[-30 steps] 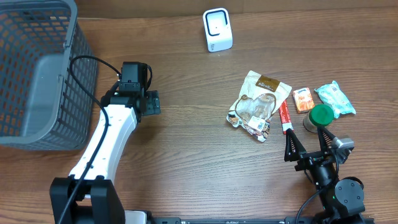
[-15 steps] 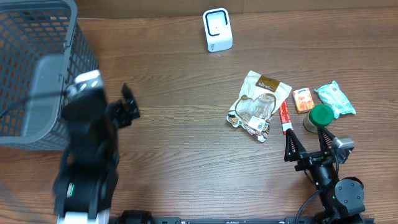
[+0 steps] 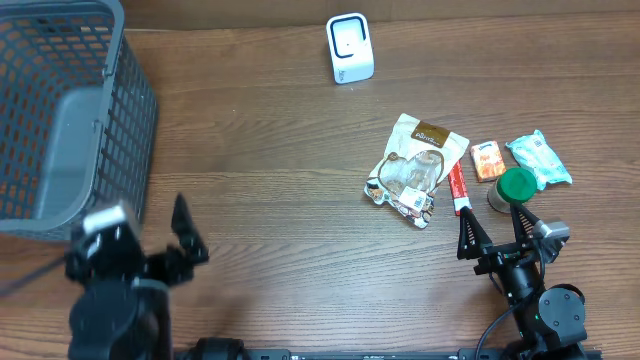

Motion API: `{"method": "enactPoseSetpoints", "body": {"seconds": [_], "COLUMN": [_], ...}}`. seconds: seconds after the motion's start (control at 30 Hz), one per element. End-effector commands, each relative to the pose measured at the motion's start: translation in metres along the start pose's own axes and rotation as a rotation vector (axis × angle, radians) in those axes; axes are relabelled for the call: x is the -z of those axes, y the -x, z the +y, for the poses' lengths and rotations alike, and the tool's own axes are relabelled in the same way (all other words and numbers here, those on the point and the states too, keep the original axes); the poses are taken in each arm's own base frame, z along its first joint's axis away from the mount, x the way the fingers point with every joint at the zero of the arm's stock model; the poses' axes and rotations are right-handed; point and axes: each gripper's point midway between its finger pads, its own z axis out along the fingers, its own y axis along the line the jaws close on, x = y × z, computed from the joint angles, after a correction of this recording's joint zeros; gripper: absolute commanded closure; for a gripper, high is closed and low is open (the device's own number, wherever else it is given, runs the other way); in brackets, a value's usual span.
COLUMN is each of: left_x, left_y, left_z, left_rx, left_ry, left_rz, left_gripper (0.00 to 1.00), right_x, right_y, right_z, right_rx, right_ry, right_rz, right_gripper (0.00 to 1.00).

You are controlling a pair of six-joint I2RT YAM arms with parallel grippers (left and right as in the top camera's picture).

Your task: Scan the item barcode

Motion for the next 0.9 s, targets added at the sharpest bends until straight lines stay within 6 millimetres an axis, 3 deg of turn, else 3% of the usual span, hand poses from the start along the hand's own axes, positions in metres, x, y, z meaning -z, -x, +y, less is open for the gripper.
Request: {"method": "enactPoseSetpoints", "body": {"seconds": [0.0,0.23,0.37,0.5,0.7,0.87], "left_x": [0.019,0.032,0.033,0.034,0.046,0.055], "left_y": [-0.008,-0.039,-0.039,-0.019,0.035,0.047], "left_z": [0.017,0.015,0.003,-0.009,-0.027,-0.033], "left_rx": [0.004,0.037,0.067,0.105,0.143,0.159], "left_ry": [0.041,-0.028,-0.110,-0.187,-0.314,-0.372], "left_rz": [-0.044,-0.085,-0.187,-0.374,-0.735,-0.964], "left_gripper": [0.00,0.00,0.00,0.00,0.00,0.00], "right_x": [0.000,0.000,0.000,0.000,0.000,0.000], "right_y": [-0.001,-0.001,-0.001,-0.001,-0.001,-0.001], "right_z": [-0.001,-0.001,-0.001,-0.001,-0.001,-0.001], "right_rx": [0.004,0.004,0.004,0.004,0.004,0.004], "right_ry": [-0.002,-0.002,-0.002,-0.002,-0.002,-0.002], "right_rz": [-0.006,-0.006,-0.006,-0.006,-0.006,-0.006], "right_gripper": [0.00,0.00,0.00,0.00,0.00,0.00]}}
